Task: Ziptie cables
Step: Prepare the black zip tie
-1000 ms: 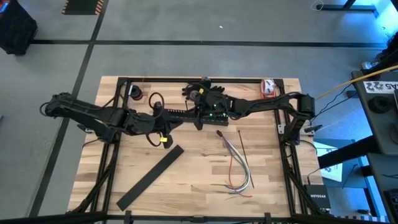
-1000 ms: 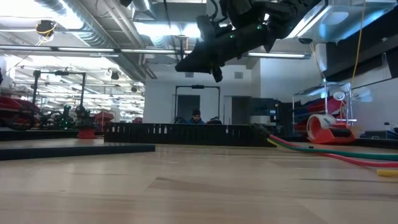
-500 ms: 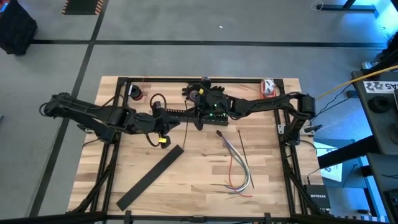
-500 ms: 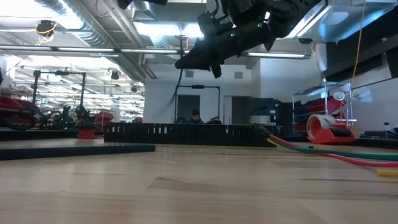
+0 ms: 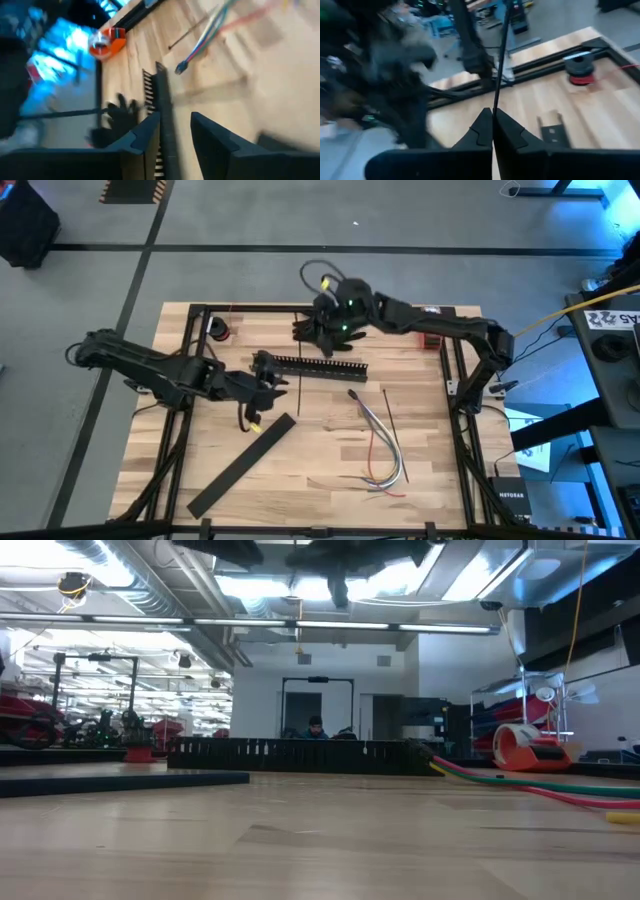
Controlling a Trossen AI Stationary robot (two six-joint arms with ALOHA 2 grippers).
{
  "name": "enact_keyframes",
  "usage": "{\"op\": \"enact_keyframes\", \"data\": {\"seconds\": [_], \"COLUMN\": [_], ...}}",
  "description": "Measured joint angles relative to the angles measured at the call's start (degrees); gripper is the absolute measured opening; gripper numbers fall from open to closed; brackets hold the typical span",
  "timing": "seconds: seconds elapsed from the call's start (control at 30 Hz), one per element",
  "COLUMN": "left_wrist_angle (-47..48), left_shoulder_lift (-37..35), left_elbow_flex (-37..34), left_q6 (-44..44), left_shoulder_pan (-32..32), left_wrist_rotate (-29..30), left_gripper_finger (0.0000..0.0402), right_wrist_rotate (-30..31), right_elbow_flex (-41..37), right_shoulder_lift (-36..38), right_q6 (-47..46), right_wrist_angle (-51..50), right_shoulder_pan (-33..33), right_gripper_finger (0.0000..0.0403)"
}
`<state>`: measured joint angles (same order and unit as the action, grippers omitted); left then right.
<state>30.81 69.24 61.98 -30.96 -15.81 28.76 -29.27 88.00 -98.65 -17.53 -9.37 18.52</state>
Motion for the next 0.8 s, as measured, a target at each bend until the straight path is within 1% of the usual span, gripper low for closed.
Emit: {"op": "enact_keyframes", "data": {"seconds": [0.13, 0.23, 0.33, 0.53, 0.73, 0.8], "left_wrist_angle": [-5.6, -10.4, -14.0, -17.2, -17.3, -18.7], "left_shoulder_lift": [2.0, 2.8, 2.8, 2.8, 2.8, 3.4], "left_elbow_flex": [0.0, 0.0, 0.0, 0.0, 0.0, 0.0], "left_q6": [-13.4, -20.8, -26.1, -30.1, -31.3, -32.2], "left_shoulder_pan": [0.2, 0.6, 0.6, 0.3, 0.1, 0.1], "left_wrist_rotate": [0.5, 1.6, 2.3, 1.7, -2.0, -2.2], "left_gripper_finger": [0.0115, 0.0115, 0.0115, 0.0115, 0.0115, 0.0115], "right_wrist_rotate": [-6.6, -10.6, -12.2, -13.4, -13.4, -13.4], "right_elbow_flex": [4.5, 5.8, 5.9, 5.9, 6.0, 6.0], "right_shoulder_lift": [0.0, 0.0, 0.0, -0.2, -0.7, -0.8], "right_q6": [-5.1, -8.0, -9.6, -10.7, -10.9, -11.1], "right_wrist_angle": [-2.5, -2.7, -3.0, -2.9, -2.7, -2.5], "right_shoulder_pan": [2.2, 3.0, 3.0, 3.0, 3.3, 3.3], "right_gripper_finger": [0.0001, 0.0001, 0.0001, 0.0001, 0.0001, 0.0001]}}
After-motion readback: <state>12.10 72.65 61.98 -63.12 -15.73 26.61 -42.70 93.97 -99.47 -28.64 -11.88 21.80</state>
